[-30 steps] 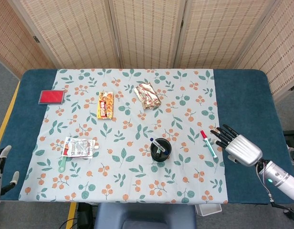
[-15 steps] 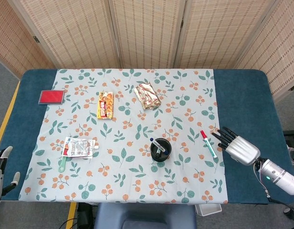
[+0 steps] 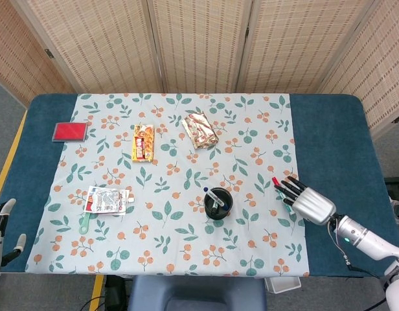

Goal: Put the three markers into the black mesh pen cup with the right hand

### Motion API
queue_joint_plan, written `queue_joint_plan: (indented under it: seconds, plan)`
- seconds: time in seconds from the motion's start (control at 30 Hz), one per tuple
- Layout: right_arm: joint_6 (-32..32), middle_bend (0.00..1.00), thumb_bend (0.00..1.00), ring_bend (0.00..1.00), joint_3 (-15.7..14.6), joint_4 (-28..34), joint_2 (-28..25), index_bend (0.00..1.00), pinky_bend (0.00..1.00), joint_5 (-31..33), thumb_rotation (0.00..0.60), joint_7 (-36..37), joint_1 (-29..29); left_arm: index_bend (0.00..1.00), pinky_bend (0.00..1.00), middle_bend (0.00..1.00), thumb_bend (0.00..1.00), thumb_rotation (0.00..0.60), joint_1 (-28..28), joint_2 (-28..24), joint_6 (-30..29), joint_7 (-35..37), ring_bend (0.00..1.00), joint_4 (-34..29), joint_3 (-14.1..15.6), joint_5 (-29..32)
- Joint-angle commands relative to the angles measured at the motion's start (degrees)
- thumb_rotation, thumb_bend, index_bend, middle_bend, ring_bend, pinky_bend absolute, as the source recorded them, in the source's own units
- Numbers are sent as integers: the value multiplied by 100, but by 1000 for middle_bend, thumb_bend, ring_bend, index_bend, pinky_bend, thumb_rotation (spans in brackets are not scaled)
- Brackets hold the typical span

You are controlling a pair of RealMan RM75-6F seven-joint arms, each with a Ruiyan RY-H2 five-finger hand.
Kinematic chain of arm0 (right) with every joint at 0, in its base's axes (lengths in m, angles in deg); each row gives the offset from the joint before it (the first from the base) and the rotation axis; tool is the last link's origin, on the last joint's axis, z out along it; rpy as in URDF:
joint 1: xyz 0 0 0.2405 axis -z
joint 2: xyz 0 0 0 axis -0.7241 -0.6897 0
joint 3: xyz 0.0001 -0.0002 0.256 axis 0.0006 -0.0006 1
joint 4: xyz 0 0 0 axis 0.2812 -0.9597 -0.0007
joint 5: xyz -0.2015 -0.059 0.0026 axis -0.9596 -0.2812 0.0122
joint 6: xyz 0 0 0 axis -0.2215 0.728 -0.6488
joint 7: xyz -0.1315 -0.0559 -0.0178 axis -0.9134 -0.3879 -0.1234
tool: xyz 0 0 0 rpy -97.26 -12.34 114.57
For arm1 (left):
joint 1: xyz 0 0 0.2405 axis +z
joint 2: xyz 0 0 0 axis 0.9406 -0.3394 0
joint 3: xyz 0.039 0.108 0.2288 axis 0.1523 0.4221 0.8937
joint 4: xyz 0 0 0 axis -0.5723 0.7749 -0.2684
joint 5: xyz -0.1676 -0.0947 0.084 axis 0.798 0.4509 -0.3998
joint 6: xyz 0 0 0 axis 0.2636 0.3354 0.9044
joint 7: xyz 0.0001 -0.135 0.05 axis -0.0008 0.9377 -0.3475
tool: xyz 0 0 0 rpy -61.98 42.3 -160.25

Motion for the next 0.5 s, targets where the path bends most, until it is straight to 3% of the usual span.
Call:
queue_joint_plan:
  seconds: [0.03, 0.5]
  plan:
    - [-8, 35, 253, 0, -19, -195, 140, 352, 0, 56, 600, 149, -42, 21, 264, 163, 402, 600, 3, -2, -3, 0, 55, 1, -6, 15]
    - [-34, 37, 262, 0, -110, -659, 454, 356, 0, 202, 600, 354, -28, 21, 264, 164, 402, 600, 25, -15, -47, 4, 55, -6, -19, 35]
